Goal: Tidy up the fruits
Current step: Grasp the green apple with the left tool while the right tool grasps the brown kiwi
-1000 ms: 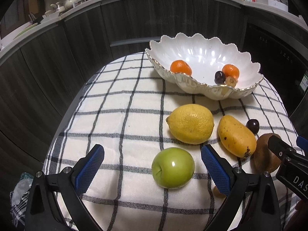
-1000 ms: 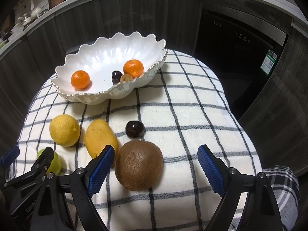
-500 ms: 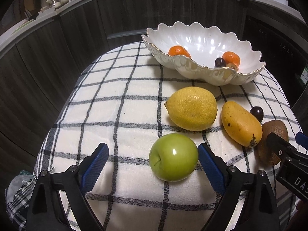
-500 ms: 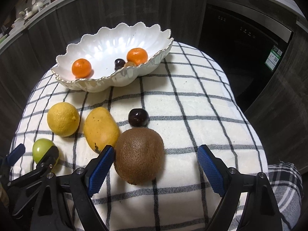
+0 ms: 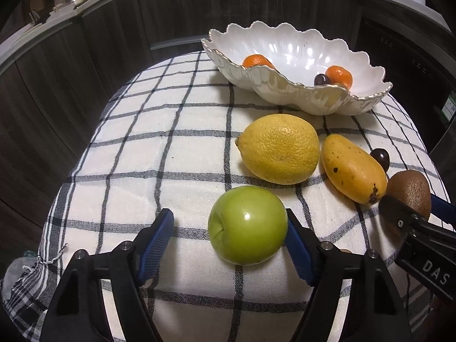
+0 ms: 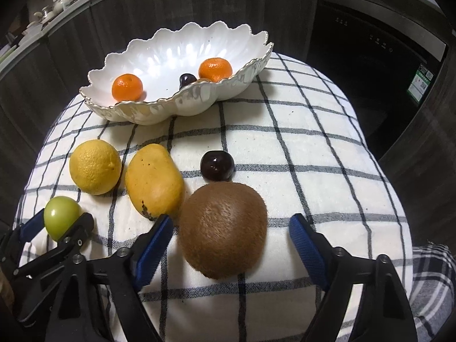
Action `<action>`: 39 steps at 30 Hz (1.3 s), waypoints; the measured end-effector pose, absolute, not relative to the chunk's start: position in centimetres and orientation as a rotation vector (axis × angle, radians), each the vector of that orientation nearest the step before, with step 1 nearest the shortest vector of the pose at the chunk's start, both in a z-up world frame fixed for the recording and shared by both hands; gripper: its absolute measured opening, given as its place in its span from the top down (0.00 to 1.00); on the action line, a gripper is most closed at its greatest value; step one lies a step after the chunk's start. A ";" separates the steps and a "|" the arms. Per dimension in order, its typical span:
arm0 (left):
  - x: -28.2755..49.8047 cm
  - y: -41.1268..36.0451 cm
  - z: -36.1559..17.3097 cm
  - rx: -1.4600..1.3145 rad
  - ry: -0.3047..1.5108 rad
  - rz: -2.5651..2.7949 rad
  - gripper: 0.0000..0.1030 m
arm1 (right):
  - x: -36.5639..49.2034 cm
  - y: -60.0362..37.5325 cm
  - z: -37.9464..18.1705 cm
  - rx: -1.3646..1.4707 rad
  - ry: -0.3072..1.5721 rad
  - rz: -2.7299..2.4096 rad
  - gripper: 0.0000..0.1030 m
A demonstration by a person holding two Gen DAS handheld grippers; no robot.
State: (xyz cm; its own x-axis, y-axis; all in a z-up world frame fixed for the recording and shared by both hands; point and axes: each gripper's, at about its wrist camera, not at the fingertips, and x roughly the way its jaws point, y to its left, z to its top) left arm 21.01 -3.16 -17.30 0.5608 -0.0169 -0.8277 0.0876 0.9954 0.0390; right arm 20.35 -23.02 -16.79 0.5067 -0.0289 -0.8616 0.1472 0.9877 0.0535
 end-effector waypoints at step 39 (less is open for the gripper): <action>20.4 -4.0 -13.0 0.068 0.876 -0.148 0.54 | 19.4 -23.8 -13.1 0.155 0.928 -0.063 0.44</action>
